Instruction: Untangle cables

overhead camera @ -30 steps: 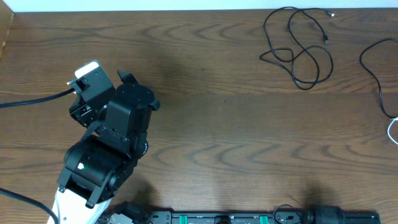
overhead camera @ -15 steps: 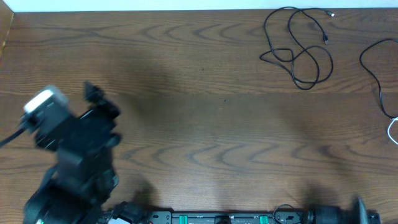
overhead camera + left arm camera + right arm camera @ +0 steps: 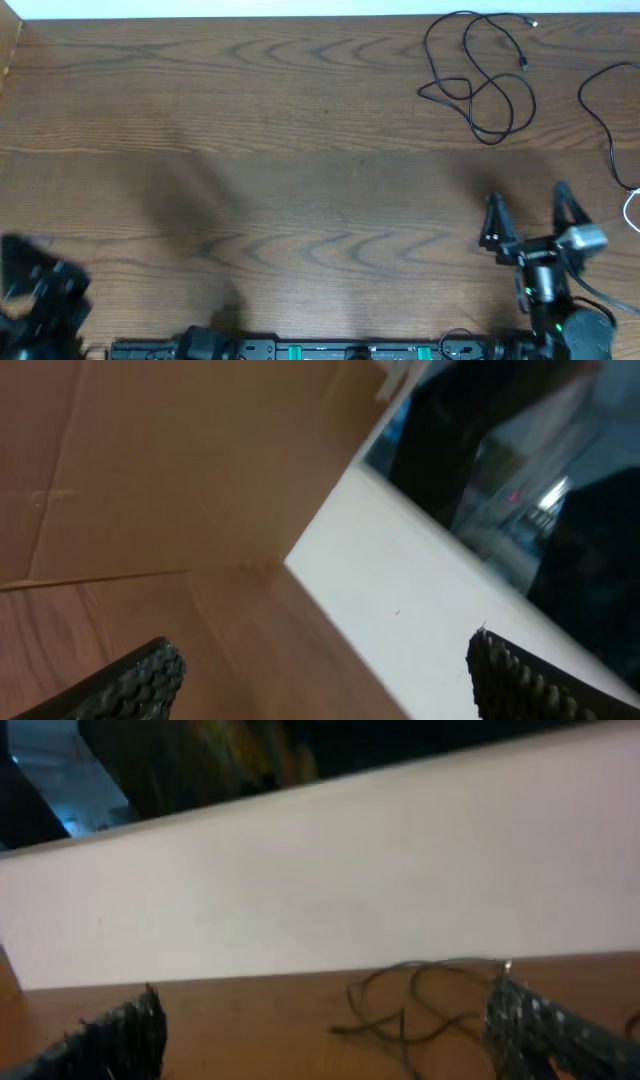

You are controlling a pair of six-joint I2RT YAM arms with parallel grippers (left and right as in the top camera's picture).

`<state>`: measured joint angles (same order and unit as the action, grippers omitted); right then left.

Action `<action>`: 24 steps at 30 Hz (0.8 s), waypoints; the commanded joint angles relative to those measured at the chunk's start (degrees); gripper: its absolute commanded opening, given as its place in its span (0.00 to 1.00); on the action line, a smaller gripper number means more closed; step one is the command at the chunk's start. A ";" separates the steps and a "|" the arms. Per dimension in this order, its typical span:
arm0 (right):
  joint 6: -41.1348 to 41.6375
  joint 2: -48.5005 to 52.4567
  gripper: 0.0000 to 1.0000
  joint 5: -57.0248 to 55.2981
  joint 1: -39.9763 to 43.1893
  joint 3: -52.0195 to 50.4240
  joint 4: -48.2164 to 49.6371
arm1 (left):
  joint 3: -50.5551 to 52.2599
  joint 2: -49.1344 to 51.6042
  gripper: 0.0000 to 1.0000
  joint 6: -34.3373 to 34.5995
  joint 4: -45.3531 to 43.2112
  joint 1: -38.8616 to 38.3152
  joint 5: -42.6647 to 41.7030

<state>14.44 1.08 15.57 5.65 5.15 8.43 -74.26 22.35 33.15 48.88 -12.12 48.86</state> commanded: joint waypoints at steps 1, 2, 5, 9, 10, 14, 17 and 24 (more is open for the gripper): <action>3.34 -0.37 0.99 0.55 0.31 -4.96 2.23 | 0.20 -4.66 0.91 -0.35 -0.04 0.33 1.14; 3.39 -0.28 0.99 0.13 0.31 -4.85 0.72 | 0.20 -5.73 0.90 -0.35 -0.04 0.33 1.16; 3.32 -0.26 0.99 0.02 0.31 -4.85 -0.87 | 0.20 -9.07 0.90 -0.35 0.00 0.33 1.16; 3.30 -0.26 0.99 -0.04 0.31 -4.85 -5.49 | 0.20 -10.01 0.90 -0.35 0.68 0.33 1.16; 3.32 -0.26 0.99 -0.26 0.31 -4.85 -7.67 | 0.20 -10.01 0.91 -0.33 0.90 0.33 1.16; 2.27 0.61 0.99 -0.39 0.31 -4.83 -11.19 | 0.20 -10.01 0.90 -0.35 2.12 0.33 1.16; 2.25 0.70 0.99 -2.71 0.31 -4.83 -11.58 | 0.20 -10.01 0.91 -0.35 2.12 0.66 1.16; 2.25 0.70 0.99 -3.37 0.31 -4.83 -11.67 | 0.20 -10.12 0.90 -0.33 2.12 5.35 1.16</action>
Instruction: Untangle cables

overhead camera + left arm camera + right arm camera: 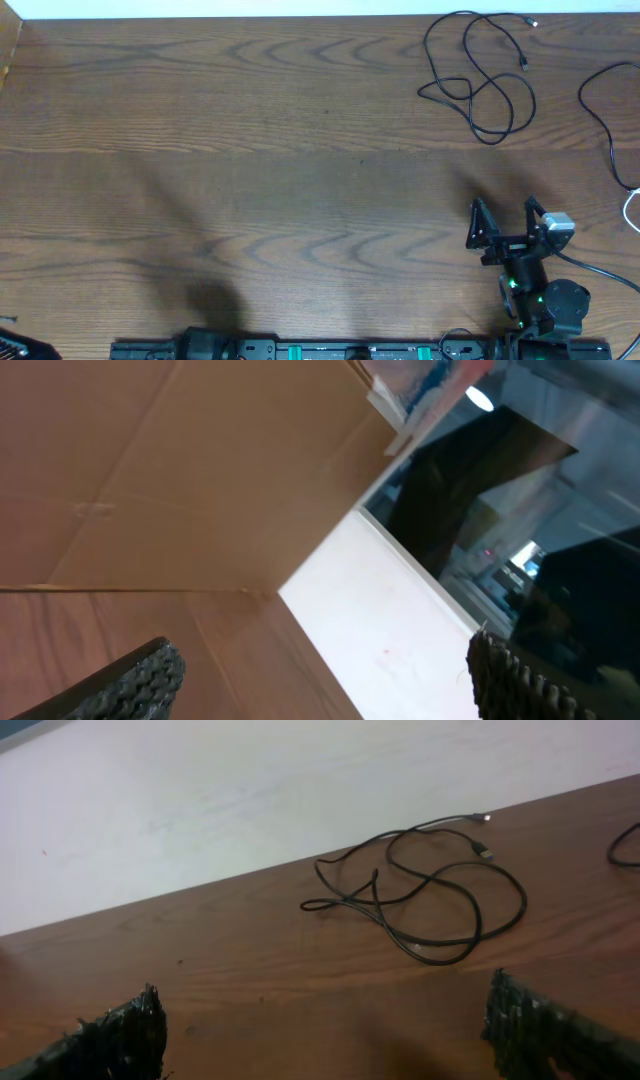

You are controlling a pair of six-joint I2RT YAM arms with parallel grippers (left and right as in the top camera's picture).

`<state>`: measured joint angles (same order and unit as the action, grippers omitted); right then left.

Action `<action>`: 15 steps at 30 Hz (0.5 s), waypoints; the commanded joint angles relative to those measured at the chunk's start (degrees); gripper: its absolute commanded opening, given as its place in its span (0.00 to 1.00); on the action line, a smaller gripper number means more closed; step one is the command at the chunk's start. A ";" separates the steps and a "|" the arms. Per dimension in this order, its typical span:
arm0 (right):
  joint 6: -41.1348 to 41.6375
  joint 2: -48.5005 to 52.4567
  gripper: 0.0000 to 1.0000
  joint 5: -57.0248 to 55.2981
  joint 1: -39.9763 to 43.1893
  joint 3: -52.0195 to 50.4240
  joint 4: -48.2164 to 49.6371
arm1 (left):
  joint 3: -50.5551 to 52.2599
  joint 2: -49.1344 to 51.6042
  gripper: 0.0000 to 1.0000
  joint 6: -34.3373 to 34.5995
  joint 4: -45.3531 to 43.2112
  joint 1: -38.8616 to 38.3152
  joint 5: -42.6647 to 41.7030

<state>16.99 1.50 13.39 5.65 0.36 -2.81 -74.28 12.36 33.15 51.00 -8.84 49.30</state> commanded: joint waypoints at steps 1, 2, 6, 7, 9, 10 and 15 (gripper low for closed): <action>-0.31 0.28 0.99 -1.18 0.31 -0.04 -0.44 | 0.22 -0.17 0.91 -0.35 0.02 2.69 0.72; -0.31 0.28 0.99 -1.18 0.31 -0.04 -0.44 | 0.22 -0.22 0.90 -0.35 0.02 3.15 0.72; -0.31 0.28 0.99 -1.16 0.31 -0.04 -0.44 | 0.22 -0.44 0.90 -0.33 0.00 4.63 0.72; -0.31 0.28 0.99 -1.18 0.31 -0.04 -0.44 | 0.22 -0.61 0.91 -0.35 0.02 4.90 0.72; -0.31 0.28 0.99 -1.18 0.31 -0.04 -0.44 | 0.22 -1.14 0.90 -0.35 0.04 5.64 0.72; -0.31 0.28 0.99 -1.18 0.31 -0.04 -0.44 | 0.22 -1.46 0.90 -0.35 0.04 5.99 0.72; -0.31 0.28 0.99 -1.18 0.31 -0.04 -0.44 | 0.22 -4.94 0.91 -0.35 1.31 8.39 2.49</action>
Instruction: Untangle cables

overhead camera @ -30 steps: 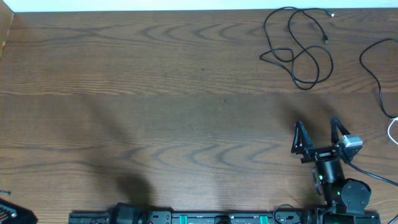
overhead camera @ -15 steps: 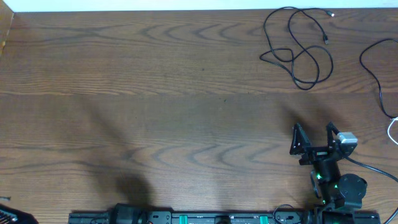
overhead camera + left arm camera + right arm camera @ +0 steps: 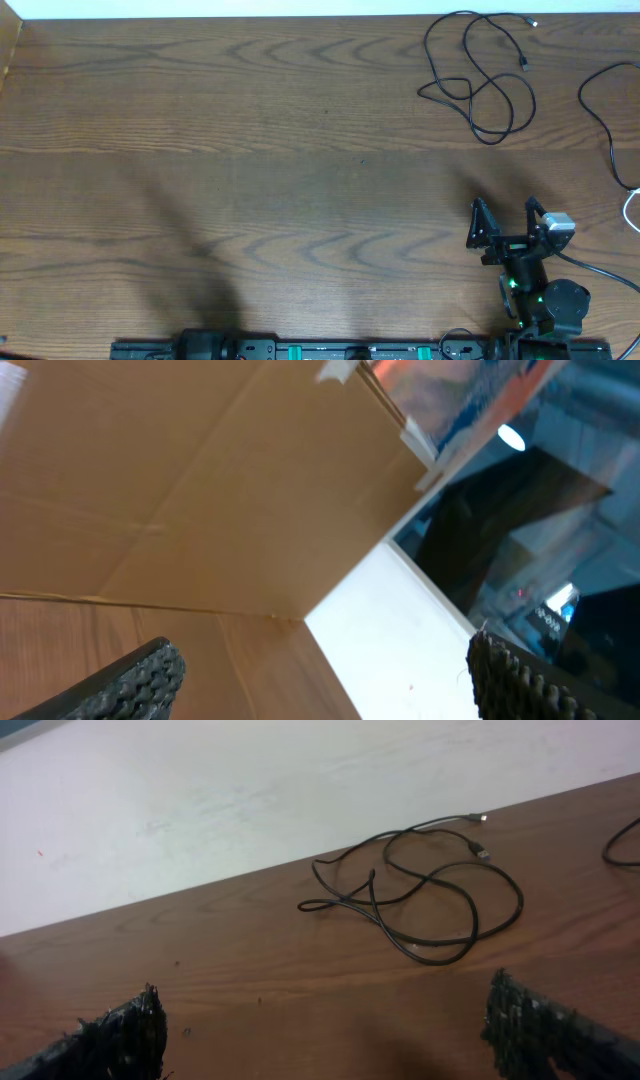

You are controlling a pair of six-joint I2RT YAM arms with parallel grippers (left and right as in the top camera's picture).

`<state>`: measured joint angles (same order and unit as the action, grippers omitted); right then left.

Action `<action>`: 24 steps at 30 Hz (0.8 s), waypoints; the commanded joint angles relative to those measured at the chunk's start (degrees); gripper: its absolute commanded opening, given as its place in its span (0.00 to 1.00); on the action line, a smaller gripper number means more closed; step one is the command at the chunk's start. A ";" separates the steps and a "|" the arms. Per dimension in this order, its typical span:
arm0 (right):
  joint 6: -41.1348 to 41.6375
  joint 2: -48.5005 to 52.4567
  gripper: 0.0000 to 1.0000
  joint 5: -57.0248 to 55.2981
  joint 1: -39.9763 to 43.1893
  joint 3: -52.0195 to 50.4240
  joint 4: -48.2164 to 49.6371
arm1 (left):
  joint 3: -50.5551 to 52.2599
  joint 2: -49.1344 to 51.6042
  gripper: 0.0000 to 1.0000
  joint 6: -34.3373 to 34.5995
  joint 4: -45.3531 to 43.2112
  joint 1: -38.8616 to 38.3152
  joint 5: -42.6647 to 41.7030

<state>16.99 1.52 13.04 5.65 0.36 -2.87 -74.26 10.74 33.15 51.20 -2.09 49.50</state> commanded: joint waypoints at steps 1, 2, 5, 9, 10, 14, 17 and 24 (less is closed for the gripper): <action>-0.31 0.26 0.99 -0.83 0.31 -0.04 -0.37 | 0.20 -4.37 0.91 -0.33 1.73 2.14 2.16; -0.31 0.26 0.99 -0.83 0.31 -0.04 -0.37 | 0.20 -5.79 0.90 -0.33 3.15 2.54 0.31; -0.31 0.26 0.99 -0.83 0.31 -0.04 -0.37 | 0.55 -8.44 0.90 -0.33 9.05 3.52 -4.35; -0.31 0.26 0.99 -0.83 0.31 -0.04 -0.37 | 4.35 -9.77 0.91 -2.78 13.00 4.66 -9.25; -0.31 0.26 0.99 -0.83 0.31 -0.04 -0.37 | 5.99 -9.92 0.91 -4.94 12.44 4.94 -11.32; -0.31 0.26 0.99 -0.83 0.31 -0.04 -0.37 | 14.34 -10.60 0.90 -11.15 6.69 5.90 -17.97; -0.31 0.26 0.99 -0.83 0.31 -0.04 -0.37 | 20.79 -10.60 0.91 -12.22 0.39 5.92 -22.08; -0.31 0.26 0.99 -0.83 0.31 -0.04 -0.37 | 36.26 -10.47 0.90 -14.27 -14.43 5.92 -30.12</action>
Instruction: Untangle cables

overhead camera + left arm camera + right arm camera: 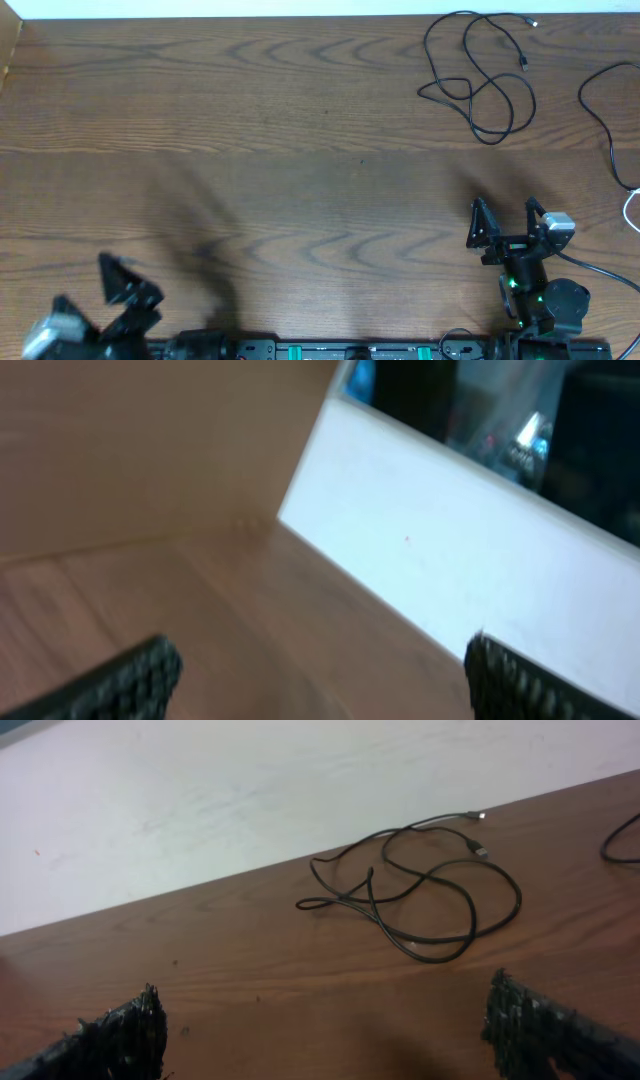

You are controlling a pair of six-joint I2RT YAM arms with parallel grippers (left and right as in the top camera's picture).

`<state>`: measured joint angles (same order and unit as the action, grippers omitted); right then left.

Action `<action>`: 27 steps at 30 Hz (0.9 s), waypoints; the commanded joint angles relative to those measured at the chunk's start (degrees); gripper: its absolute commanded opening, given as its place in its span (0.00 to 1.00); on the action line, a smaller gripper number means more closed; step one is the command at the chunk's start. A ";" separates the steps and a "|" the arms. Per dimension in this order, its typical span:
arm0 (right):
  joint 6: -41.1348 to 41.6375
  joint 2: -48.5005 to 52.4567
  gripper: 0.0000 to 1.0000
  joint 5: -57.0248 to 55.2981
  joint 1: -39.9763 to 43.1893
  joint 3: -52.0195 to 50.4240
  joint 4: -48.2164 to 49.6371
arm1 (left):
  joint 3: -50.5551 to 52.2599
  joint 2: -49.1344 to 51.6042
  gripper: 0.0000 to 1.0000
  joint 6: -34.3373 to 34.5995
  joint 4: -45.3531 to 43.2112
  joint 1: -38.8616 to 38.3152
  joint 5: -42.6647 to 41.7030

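A thin black cable (478, 78) lies in tangled loops at the table's far right; the right wrist view shows it as the black cable (418, 892) well ahead of the fingers. My right gripper (504, 212) is open near the front edge, about a third of the table's depth short of the cable, as also seen from the wrist (325, 1032). Down in the front left corner, my left gripper (88, 285) is open and empty, far from any cable. Its own view (320, 680) is blurred and shows only bare wood.
A second black cable (603, 108) runs off the right edge, and a white cable (632, 208) shows below it. A cardboard wall (130, 450) stands at the table's left end and a white wall (470, 550) along the back.
The left arm was out of the overhead view and is now back in the front left corner, its camera tipped down towards the table. The right arm and cables have not moved.
At first the left arm sat at the front left edge and the right gripper aimed at the back wall. Then the left arm had left the overhead view and the right gripper looked down at the cable. Now the left arm is back; both stayed open.
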<state>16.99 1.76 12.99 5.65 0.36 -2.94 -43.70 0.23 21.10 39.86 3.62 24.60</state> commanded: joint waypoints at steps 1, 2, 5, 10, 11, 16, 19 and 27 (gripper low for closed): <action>-0.31 0.02 0.99 -0.79 0.31 -0.04 -0.31 | 7.82 0.07 0.90 -2.25 -4.48 0.22 -5.84; -0.31 0.02 0.99 -0.79 0.31 -0.04 -0.31 | 9.90 0.09 0.91 -2.21 -5.79 0.22 -6.29; -0.31 0.02 0.99 -0.79 0.31 -0.04 -0.31 | 16.44 0.11 0.91 -2.21 -8.00 0.22 -7.37; -0.31 0.02 0.99 -0.79 0.31 -0.04 -0.31 | 25.20 0.11 0.91 -2.05 -13.88 0.17 -11.61; -0.31 0.02 0.99 -0.79 0.31 -0.04 -0.31 | 26.47 0.11 0.91 -2.45 -15.56 0.17 -12.72; -0.31 0.02 0.99 -0.79 0.31 -0.04 -0.31 | 33.35 0.07 0.91 -6.80 -26.27 0.07 -20.13; -0.31 0.02 0.99 -0.79 0.31 -0.04 -0.31 | 37.90 -0.13 0.91 -9.05 -33.05 0.07 -23.67; -0.31 0.02 0.99 -0.79 0.31 -0.04 -0.31 | 43.47 -0.13 0.90 -16.28 -36.30 -0.22 -31.10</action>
<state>16.99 1.76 12.82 5.65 0.36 -2.96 -2.09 0.49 9.65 3.27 3.60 -2.52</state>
